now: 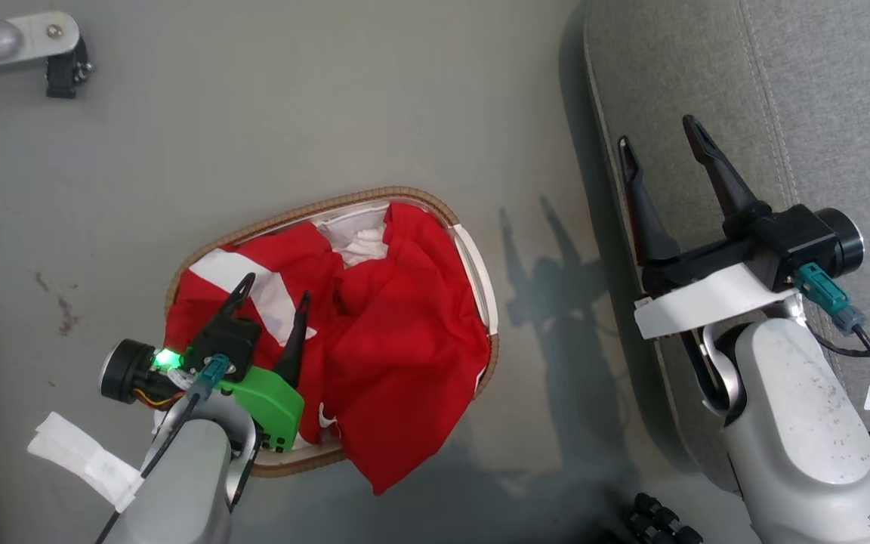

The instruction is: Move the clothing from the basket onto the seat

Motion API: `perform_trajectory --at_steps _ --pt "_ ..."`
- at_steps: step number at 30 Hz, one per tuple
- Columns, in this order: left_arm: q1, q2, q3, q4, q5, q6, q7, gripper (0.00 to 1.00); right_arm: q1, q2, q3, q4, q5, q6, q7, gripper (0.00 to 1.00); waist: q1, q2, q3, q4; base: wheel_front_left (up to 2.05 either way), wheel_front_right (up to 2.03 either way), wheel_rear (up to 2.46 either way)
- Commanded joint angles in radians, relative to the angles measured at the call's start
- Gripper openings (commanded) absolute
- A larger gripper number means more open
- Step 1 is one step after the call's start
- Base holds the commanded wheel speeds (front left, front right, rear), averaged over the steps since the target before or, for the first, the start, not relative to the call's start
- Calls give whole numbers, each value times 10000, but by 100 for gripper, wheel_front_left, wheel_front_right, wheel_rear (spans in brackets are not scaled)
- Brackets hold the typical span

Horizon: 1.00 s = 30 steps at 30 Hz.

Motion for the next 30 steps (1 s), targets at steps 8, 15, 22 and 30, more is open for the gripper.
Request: perform_trajectory --at_steps 8,15,22,30 --pt "-833 400 -1077 1646 180 -24 3 100 -342 -21 303 -144 372 -6 -45 100 -1 0 1198 -559 0 0 0" --pt "-1436 425 -1692 3494 465 -25 6 100 -489 -21 523 -143 611 -6 -44 100 -1 0 1514 -794 0 0 0" --pt "-2249 393 -2148 5225 841 333 362 100 -501 -21 715 -182 896 -6 -44 100 -1 0 1809 -1118 0 0 0" --pt "-2910 578 -2862 5975 1467 589 1027 100 -498 -19 876 -277 1262 -7 -44 100 -1 0 2172 -1478 0 0 0"
